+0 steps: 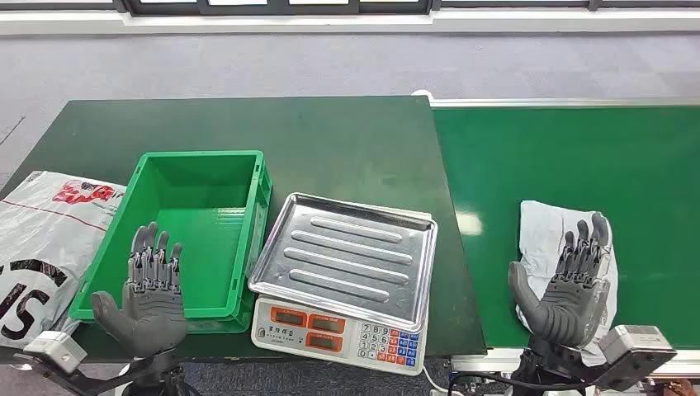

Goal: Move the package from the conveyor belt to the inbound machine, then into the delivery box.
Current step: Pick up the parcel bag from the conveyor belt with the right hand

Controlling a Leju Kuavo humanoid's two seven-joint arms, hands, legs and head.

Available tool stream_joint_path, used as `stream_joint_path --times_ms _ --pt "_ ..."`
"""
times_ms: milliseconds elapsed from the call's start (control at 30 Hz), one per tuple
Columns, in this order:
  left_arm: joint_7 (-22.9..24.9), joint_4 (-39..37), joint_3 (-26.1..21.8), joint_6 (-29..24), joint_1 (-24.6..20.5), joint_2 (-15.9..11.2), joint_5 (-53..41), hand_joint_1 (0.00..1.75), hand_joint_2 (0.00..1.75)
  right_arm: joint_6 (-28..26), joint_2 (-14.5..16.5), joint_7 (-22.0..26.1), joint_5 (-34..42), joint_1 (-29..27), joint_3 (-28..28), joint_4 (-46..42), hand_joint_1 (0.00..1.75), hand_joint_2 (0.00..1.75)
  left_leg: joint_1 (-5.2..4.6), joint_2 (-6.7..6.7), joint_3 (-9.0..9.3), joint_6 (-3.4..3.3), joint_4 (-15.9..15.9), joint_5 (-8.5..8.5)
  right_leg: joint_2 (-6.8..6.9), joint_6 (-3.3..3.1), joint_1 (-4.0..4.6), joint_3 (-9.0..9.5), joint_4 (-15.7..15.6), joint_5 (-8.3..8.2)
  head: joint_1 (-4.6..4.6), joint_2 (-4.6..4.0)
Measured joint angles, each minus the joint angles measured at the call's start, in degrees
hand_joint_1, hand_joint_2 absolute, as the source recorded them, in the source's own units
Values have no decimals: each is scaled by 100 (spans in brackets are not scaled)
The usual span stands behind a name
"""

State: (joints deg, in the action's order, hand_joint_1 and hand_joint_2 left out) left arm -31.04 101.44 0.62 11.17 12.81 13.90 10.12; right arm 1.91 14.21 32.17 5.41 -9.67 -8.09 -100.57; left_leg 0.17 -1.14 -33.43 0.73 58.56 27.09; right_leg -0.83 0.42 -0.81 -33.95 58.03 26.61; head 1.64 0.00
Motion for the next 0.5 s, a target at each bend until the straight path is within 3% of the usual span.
stream_joint_path --times_ms 500 --pt "14 21 -39 -7 8 5 15 0 0 -15 0 -8 -34 87 0 165 0 175 0 0 0 0 0 0 0 -1 0 0 0 1 0 0"
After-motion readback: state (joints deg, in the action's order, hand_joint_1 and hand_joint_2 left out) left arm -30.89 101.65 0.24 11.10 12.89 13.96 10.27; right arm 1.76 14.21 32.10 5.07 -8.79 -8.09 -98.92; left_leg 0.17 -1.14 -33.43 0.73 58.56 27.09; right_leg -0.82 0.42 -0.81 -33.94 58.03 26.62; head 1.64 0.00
